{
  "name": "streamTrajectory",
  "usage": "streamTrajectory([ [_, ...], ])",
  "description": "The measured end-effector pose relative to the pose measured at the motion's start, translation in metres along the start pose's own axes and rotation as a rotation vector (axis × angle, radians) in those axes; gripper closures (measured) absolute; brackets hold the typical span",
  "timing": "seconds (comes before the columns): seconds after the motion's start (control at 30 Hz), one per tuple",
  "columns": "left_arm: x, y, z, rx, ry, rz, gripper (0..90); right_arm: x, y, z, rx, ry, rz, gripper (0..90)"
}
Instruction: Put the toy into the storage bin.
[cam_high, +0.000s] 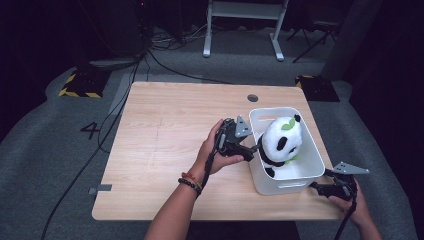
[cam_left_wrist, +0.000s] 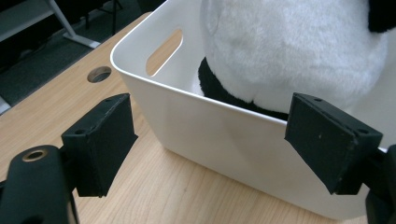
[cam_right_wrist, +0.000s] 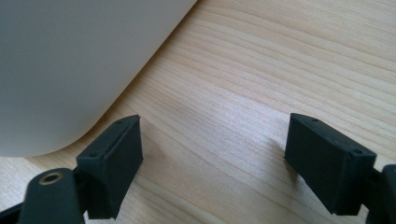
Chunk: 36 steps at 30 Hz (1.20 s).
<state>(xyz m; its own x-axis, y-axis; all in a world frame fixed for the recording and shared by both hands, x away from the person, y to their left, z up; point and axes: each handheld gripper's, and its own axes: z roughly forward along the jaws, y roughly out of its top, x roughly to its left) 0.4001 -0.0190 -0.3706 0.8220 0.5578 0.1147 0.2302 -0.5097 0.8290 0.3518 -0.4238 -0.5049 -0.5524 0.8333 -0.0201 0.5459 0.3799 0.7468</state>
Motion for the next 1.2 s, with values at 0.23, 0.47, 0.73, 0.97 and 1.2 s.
streamTrajectory([
  [0.23,0.001,-0.004,-0.004,0.014,0.011,-0.001,15.7,0.0,0.0,0.0,0.0,0.0,-0.001,19.0],
  [0.47,0.003,-0.009,-0.008,0.033,0.025,0.019,15.7,0.0,0.0,0.0,-0.001,0.0,0.002,19.0],
  [0.73,0.005,-0.014,-0.011,0.069,0.046,0.037,15.7,0.0,0.0,0.0,0.0,0.0,-0.001,19.0],
  [0.97,0.004,-0.016,-0.014,0.071,0.048,0.044,15.7,0.0,0.0,0.0,0.0,0.0,0.0,19.0],
  [1.2,0.003,-0.022,-0.017,0.093,0.064,0.064,15.7,0.0,0.0,0.0,-0.001,0.0,0.0,19.0],
])
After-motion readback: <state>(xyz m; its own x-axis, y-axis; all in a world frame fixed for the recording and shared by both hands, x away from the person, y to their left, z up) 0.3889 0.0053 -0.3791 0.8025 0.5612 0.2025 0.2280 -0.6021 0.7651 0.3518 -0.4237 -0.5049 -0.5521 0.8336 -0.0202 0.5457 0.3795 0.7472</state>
